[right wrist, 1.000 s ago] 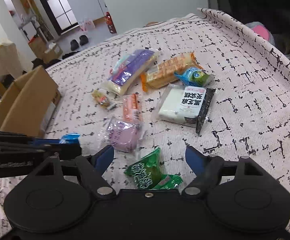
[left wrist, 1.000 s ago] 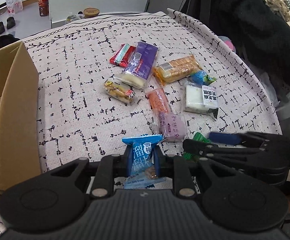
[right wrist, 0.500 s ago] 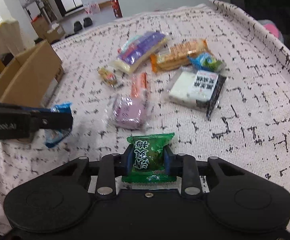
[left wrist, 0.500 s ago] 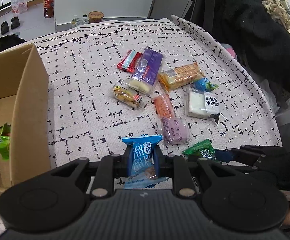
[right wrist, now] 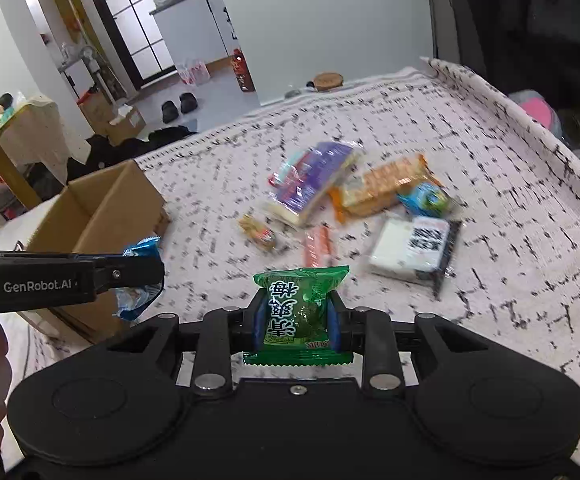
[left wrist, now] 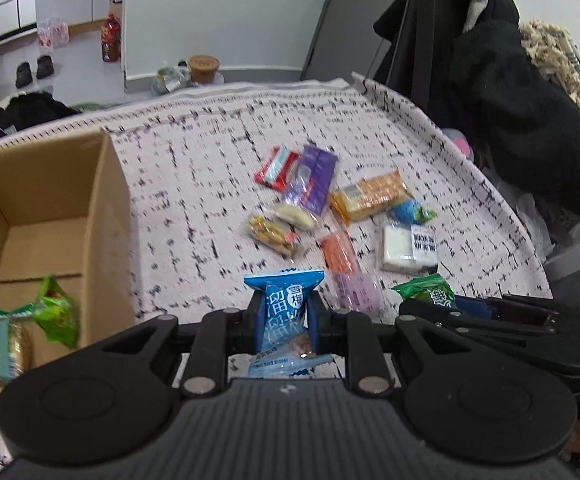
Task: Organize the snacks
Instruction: 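Carry both snacks over the box and open both tools to drop them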
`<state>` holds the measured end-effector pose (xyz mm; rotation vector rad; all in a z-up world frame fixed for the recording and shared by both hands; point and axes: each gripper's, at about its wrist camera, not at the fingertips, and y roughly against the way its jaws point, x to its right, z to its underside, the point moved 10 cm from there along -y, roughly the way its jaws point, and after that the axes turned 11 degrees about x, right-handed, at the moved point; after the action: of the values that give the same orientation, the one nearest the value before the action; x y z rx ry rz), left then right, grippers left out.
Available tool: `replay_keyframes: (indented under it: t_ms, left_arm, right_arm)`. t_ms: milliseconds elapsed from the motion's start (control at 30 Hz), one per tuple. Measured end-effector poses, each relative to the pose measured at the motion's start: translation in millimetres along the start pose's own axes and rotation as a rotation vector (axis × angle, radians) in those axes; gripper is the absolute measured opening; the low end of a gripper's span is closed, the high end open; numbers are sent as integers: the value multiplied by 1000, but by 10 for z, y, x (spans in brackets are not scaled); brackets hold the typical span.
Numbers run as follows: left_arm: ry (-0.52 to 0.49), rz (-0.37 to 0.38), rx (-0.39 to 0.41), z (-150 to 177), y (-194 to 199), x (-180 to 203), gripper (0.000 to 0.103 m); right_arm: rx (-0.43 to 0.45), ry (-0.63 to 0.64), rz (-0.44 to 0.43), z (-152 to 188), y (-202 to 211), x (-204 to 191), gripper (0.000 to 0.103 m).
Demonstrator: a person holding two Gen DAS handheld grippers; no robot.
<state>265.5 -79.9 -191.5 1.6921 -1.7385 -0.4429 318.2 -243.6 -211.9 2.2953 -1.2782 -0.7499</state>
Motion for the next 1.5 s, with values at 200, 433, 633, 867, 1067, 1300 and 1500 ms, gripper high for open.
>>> replay_keyframes:
  t_ms: [200,433,633,867,1067,1300,1500]
  left_arm:
    - [-12,-23,68,-195,166,-116,20]
    - [-6,-32,105,-314,289,-230,20]
    - [12,-52,126,-374,415,-434,20]
    - [41,-100,163,-483,575,-794,20]
    - [78,-151,183,-540,671,-1164,20]
    - [132,-193,161,-473,643,-1530,20]
    - [167,-235,145,-337,564,-1756,24]
  right_arm:
    - [35,6,-15,-162,2,-219,29]
    - [75,20,-48,-364,-6,-534,29]
    - [90,18,-80,-468,-58,-781,29]
    - [91,34,-116,-524,-154,-1100,29]
    - [79,32,-142,-544,-254,-1314,29]
    - [57,37,-166,-514,-401,-1558,29]
    - [39,41,-180,-470,-511,-1731,29]
